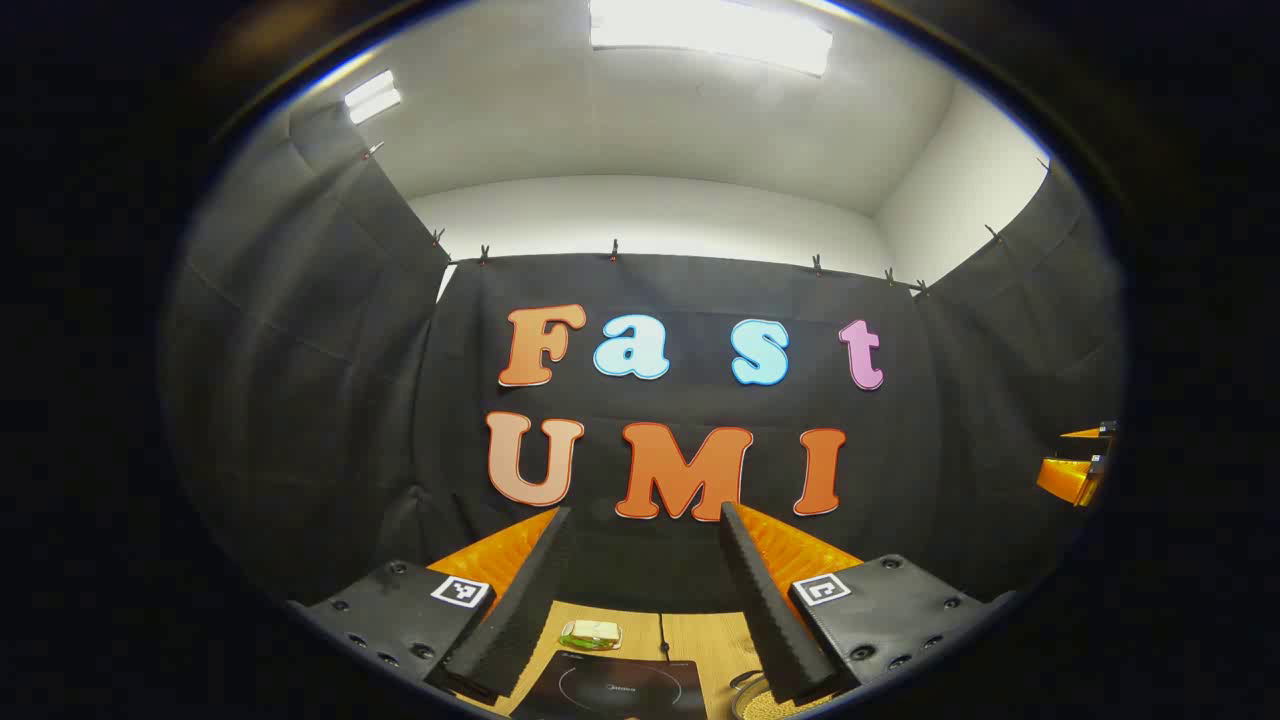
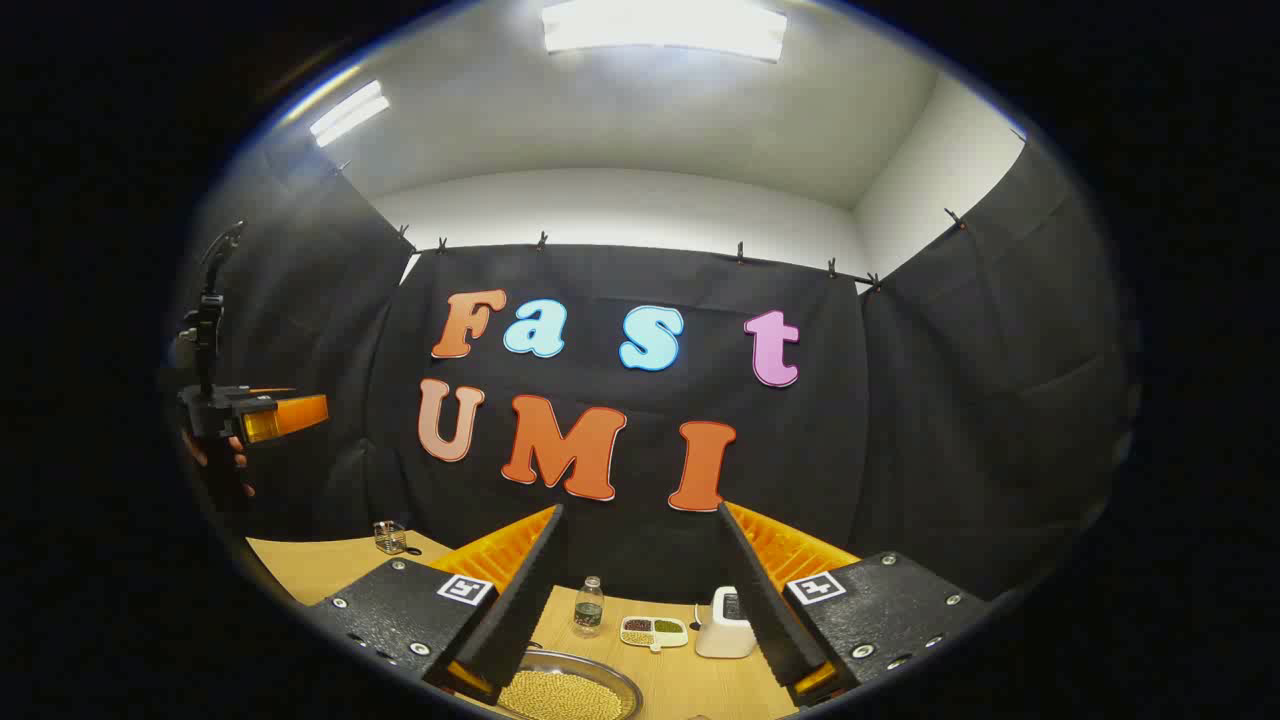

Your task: First push the handle of the pot to place it horizontally, then grasp the pot with both hands and set it on the induction cooktop.

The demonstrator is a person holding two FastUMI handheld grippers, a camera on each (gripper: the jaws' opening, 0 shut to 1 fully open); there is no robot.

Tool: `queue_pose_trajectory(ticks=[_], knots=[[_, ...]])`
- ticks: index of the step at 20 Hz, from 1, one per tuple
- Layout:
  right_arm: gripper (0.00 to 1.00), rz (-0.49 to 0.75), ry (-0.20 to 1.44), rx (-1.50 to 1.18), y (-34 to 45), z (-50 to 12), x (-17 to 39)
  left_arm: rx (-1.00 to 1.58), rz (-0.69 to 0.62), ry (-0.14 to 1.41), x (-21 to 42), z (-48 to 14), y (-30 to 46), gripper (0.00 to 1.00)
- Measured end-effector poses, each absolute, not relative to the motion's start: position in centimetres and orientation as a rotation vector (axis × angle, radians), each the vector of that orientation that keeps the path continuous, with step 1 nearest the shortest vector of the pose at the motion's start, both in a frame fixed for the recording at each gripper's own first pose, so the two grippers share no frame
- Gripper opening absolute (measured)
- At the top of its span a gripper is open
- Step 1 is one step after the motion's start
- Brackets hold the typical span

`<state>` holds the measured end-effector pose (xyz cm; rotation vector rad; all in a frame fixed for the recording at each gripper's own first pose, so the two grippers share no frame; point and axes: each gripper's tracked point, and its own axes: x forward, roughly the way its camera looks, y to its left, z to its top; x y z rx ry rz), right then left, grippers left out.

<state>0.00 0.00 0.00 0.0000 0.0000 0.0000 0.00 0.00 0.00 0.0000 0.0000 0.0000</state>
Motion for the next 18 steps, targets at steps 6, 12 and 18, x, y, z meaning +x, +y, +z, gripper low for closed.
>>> queue_pose_trajectory(ticks=[6, 12, 18], knots=[[0.92, -0.011, 0.016, 0.000, -0.5, 0.4, 0.0, -0.009, -0.020, 0.003, 0.4, 1.2, -0.5, 0.95], [0.92, 0.006, 0.039, 0.003, -0.4, 2.0, 0.4, -0.006, -0.058, 0.032, 1.4, 2.5, -1.9, 0.95], [0.92, -0.003, 0.022, 0.008, -0.8, 2.2, 0.1, 0.002, -0.051, 0.014, 0.6, 2.6, -1.2, 0.95]])
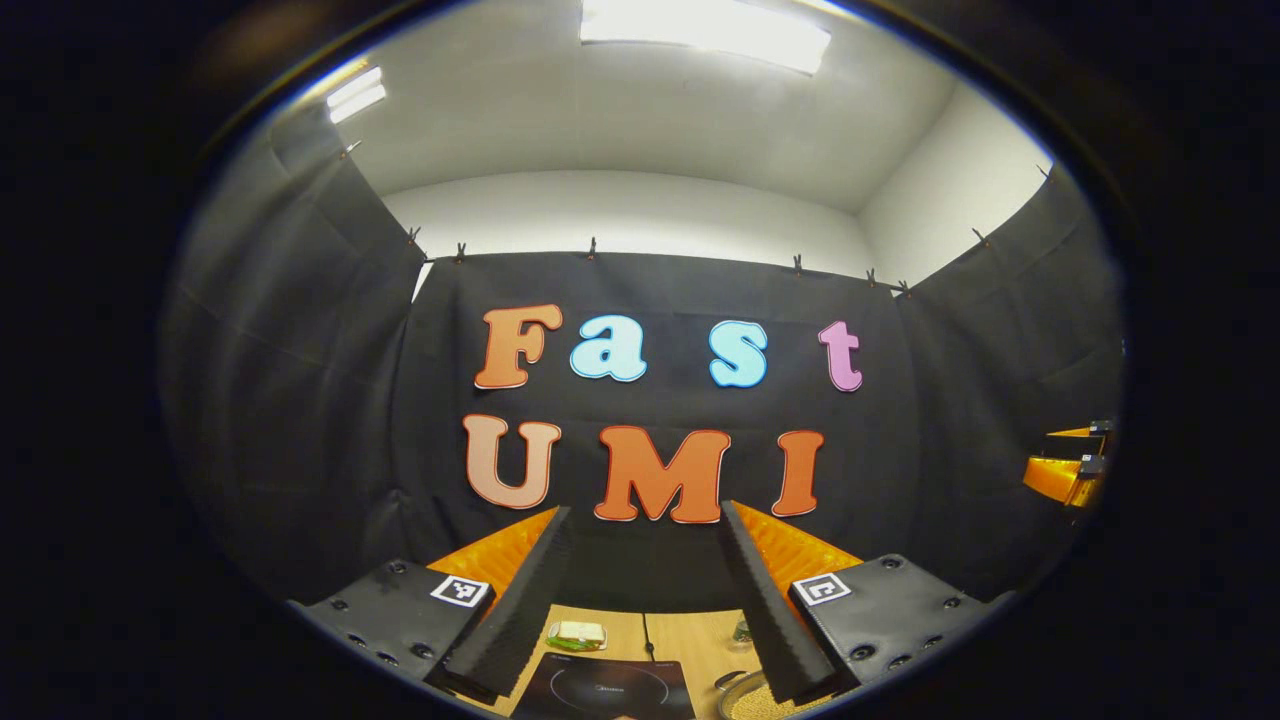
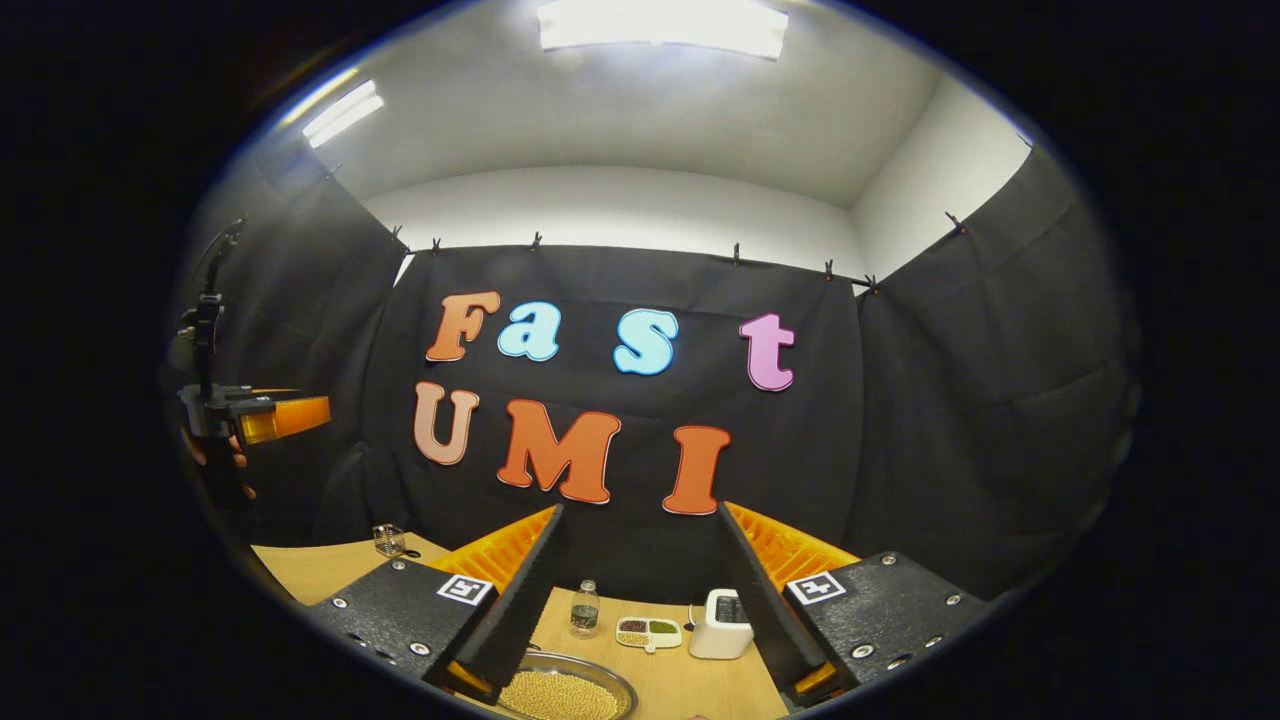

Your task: First push the handle of the pot to place it horizontally, then grasp the pot with both hands and set it on the induction cooktop.

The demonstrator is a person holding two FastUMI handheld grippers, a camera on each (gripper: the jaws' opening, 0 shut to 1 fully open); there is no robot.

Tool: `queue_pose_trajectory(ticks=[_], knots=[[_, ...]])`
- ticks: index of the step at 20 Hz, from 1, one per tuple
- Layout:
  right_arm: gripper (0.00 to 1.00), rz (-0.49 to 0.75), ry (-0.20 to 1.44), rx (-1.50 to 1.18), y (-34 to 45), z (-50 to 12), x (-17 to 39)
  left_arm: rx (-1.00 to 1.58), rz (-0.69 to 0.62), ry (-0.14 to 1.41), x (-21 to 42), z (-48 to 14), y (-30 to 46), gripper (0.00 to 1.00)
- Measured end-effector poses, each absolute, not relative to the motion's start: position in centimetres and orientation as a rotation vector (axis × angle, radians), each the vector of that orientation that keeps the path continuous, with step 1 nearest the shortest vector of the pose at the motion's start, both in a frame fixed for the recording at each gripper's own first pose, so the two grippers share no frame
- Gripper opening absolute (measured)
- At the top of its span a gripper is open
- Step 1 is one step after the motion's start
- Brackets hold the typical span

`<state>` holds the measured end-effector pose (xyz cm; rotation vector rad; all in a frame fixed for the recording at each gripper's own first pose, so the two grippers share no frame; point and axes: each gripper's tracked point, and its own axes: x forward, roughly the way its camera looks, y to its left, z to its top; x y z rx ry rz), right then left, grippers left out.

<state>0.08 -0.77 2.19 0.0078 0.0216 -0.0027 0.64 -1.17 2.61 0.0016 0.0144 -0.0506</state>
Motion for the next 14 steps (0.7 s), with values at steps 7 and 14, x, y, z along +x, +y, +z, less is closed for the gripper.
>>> queue_pose_trajectory(ticks=[7, 14], knots=[[0.92, 0.017, 0.080, 0.047, 0.2, -1.7, 0.0, 0.052, -0.030, 0.008, -0.2, 1.7, -0.7, 0.96], [0.86, 0.033, 0.309, 0.101, 0.5, -11.0, -0.3, 0.064, -0.026, 0.044, 0.6, -1.0, -0.4, 0.97]])
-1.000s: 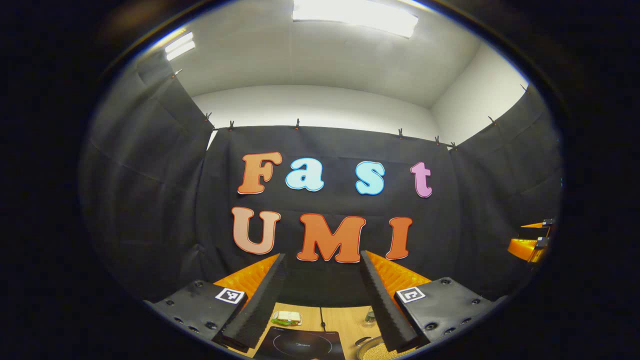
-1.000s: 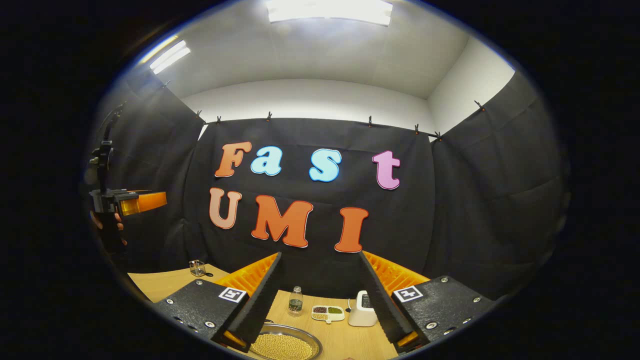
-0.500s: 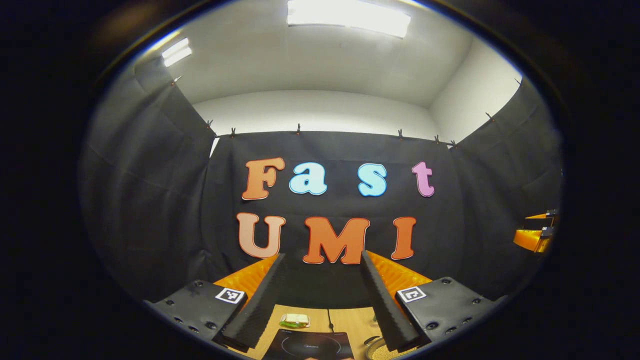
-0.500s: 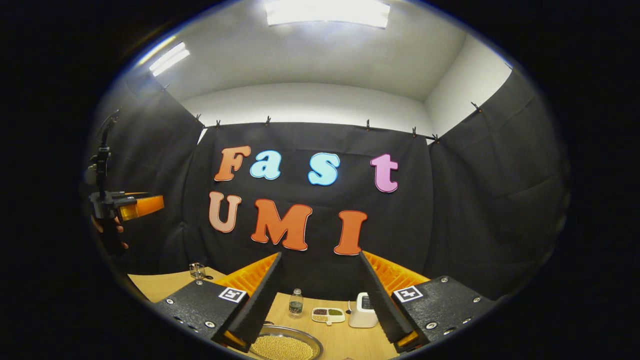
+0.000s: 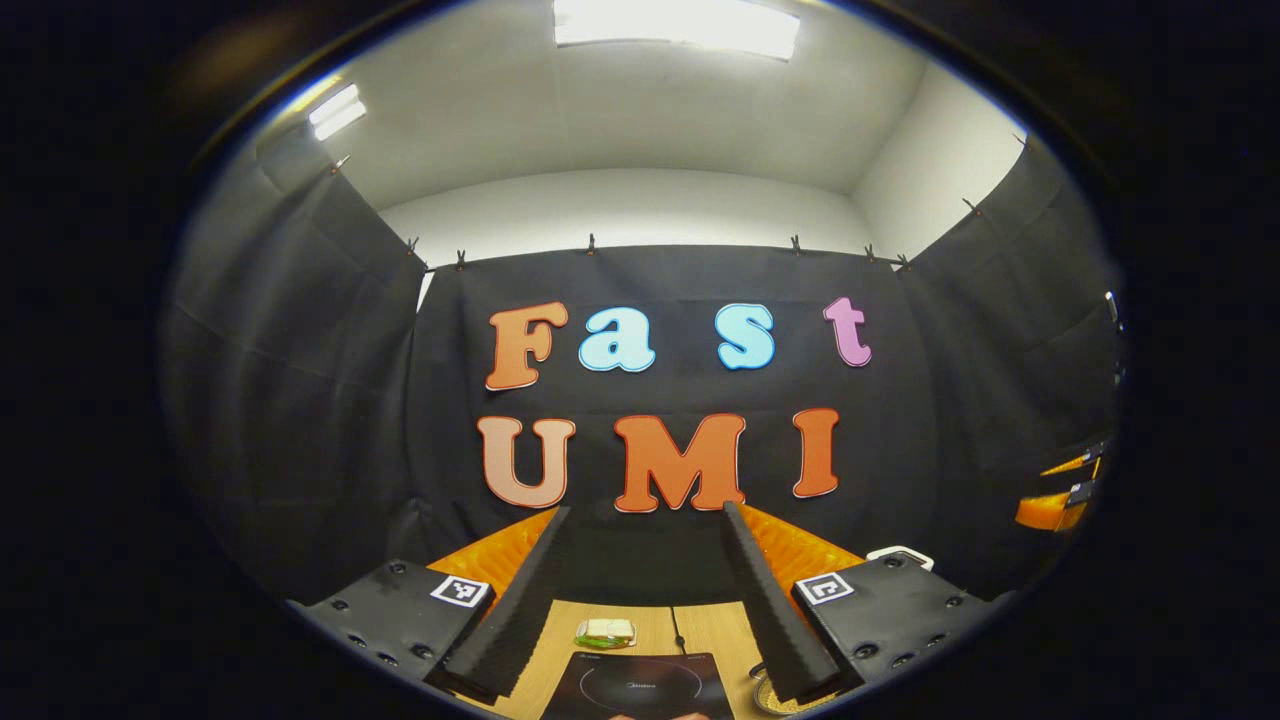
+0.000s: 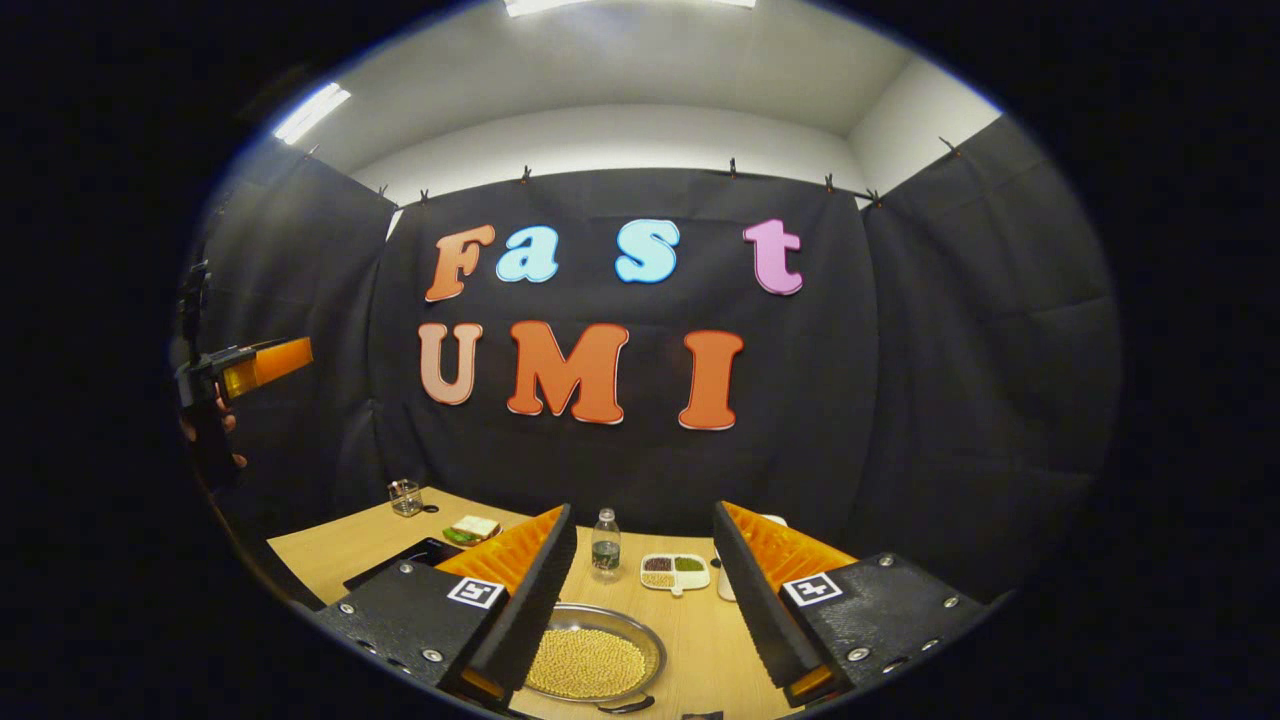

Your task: First push the handle of the pot to place it horizontally, then grasp the pot with both hands and set it on the induction cooktop.

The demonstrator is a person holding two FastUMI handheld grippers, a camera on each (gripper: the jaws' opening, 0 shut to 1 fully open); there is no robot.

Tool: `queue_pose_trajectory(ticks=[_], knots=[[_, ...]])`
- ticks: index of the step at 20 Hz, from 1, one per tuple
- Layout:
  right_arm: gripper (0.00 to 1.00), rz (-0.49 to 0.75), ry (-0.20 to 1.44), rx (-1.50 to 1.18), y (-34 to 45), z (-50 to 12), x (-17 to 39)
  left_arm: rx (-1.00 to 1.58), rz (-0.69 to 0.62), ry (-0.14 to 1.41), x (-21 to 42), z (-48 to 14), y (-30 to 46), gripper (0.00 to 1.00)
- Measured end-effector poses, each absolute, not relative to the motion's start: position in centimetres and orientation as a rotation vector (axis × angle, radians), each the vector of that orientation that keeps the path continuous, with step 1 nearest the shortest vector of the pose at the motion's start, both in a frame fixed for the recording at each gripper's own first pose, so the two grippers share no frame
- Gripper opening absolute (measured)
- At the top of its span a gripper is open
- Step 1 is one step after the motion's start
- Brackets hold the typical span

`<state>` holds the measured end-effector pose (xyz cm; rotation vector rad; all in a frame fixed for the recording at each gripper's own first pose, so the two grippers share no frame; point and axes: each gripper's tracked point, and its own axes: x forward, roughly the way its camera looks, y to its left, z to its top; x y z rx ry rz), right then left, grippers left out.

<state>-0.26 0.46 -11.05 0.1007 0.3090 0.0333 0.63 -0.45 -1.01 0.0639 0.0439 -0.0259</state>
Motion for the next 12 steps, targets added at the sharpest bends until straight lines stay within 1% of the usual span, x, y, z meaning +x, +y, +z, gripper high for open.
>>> queue_pose_trajectory(ticks=[2, 4, 5, 6, 7, 8, 9, 10, 11, 12], knots=[[0.83, 0.031, 0.390, 0.149, 0.2, -13.9, -0.6, 0.051, -0.036, 0.060, 1.0, -1.8, -0.5, 0.97], [0.75, 0.029, 0.495, 0.191, 0.4, -17.3, -0.9, 0.041, -0.035, 0.082, 1.4, -2.6, -0.3, 0.97], [0.67, 0.033, 0.544, 0.214, 0.6, -18.7, -1.3, 0.039, -0.035, 0.089, 1.6, -2.9, -0.2, 0.97], [0.63, 0.046, 0.584, 0.232, 1.2, -20.1, -1.8, 0.040, -0.034, 0.094, 1.6, -3.1, -0.1, 0.96], [0.54, 0.062, 0.617, 0.244, 1.8, -21.1, -2.2, 0.043, -0.031, 0.096, 1.6, -3.3, 0.0, 0.96], [0.51, 0.073, 0.651, 0.246, 2.3, -22.4, -2.5, 0.048, -0.028, 0.093, 1.6, -3.3, 0.0, 0.96], [0.43, 0.077, 0.690, 0.244, 2.6, -23.8, -2.9, 0.053, -0.026, 0.089, 1.6, -3.2, 0.1, 0.96], [0.40, 0.080, 0.729, 0.245, 2.9, -25.2, -3.5, 0.058, -0.023, 0.084, 1.5, -3.1, 0.1, 0.97], [0.32, 0.087, 0.770, 0.253, 3.3, -26.4, -4.1, 0.066, -0.019, 0.075, 1.5, -2.9, 0.1, 0.96], [0.29, 0.092, 0.812, 0.265, 3.7, -27.5, -4.8, 0.076, -0.010, 0.063, 1.4, -2.8, 0.2, 0.96]])
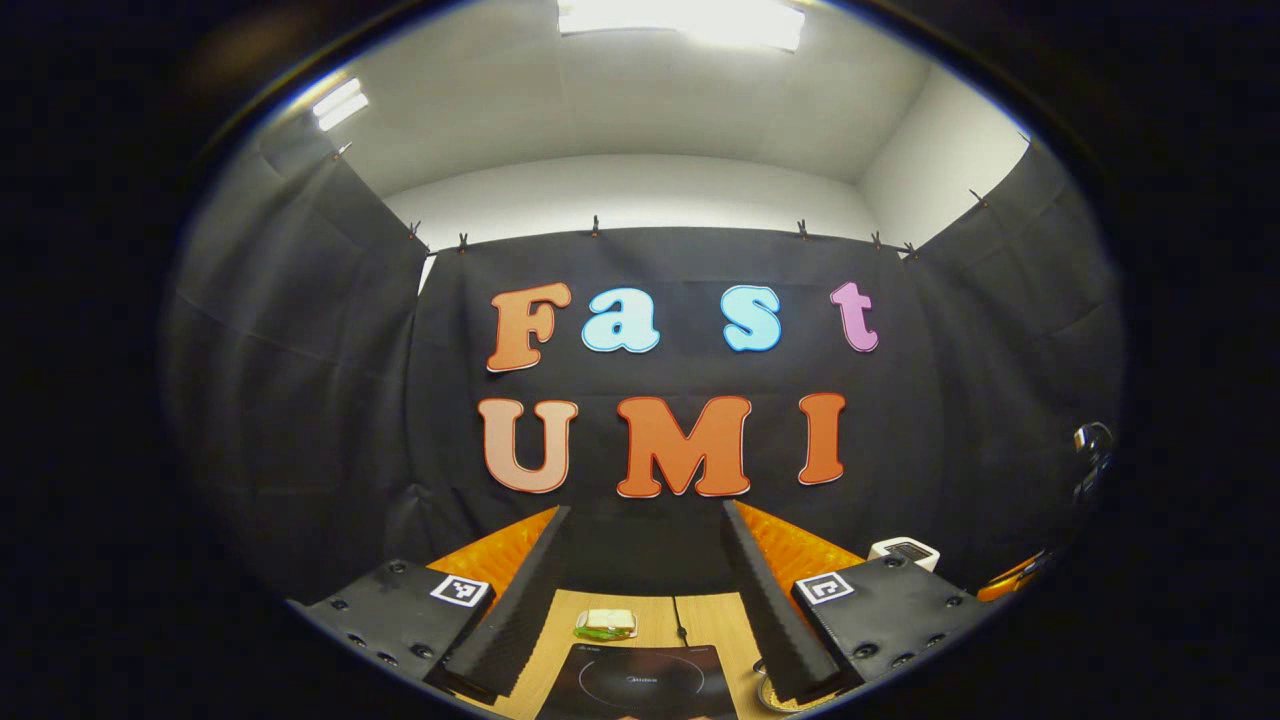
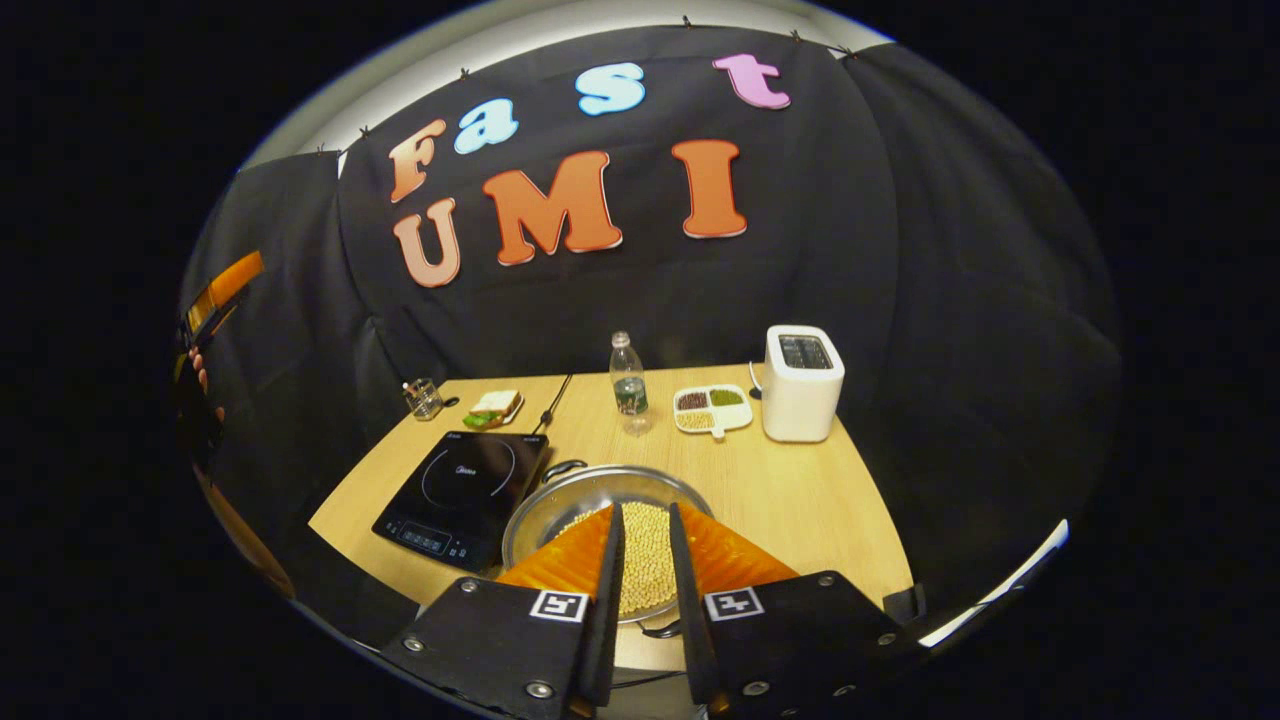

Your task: First push the handle of the pot to place it horizontally, then grasp the pot with both hands and set it on the induction cooktop.

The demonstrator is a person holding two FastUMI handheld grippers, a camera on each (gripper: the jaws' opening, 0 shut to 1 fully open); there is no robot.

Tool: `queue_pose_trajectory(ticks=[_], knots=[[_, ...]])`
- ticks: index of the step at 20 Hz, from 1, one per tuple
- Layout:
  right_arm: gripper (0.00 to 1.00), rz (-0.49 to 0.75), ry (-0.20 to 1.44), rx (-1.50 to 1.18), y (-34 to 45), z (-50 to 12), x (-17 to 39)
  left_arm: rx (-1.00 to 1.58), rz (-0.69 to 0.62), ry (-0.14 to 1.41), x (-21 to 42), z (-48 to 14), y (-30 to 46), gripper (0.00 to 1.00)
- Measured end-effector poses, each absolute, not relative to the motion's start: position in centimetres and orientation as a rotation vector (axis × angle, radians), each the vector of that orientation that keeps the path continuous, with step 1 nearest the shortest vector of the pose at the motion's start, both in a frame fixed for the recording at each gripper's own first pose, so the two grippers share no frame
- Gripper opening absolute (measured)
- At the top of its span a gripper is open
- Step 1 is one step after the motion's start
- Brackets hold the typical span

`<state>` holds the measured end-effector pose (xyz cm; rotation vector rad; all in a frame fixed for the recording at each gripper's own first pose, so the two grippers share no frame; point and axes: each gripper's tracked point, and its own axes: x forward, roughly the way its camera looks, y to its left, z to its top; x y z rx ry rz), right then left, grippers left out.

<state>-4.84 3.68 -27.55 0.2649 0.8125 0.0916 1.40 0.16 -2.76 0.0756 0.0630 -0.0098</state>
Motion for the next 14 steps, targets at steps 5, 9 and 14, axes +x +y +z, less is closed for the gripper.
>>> queue_pose_trajectory(ticks=[5, 9, 14], knots=[[0.08, 0.134, 0.949, 0.294, 6.3, -31.8, -7.6, 0.095, -0.008, 0.045, 1.0, -3.1, -0.7, 0.97], [0.04, 0.124, 1.071, 0.395, 7.1, -34.1, -9.0, 0.102, 0.028, 0.051, 1.3, -3.7, 0.4, 0.97], [0.00, 0.145, 1.221, 0.387, 8.8, -38.2, -11.9, 0.089, 0.045, 0.079, 1.8, -5.0, 1.4, 0.97]])
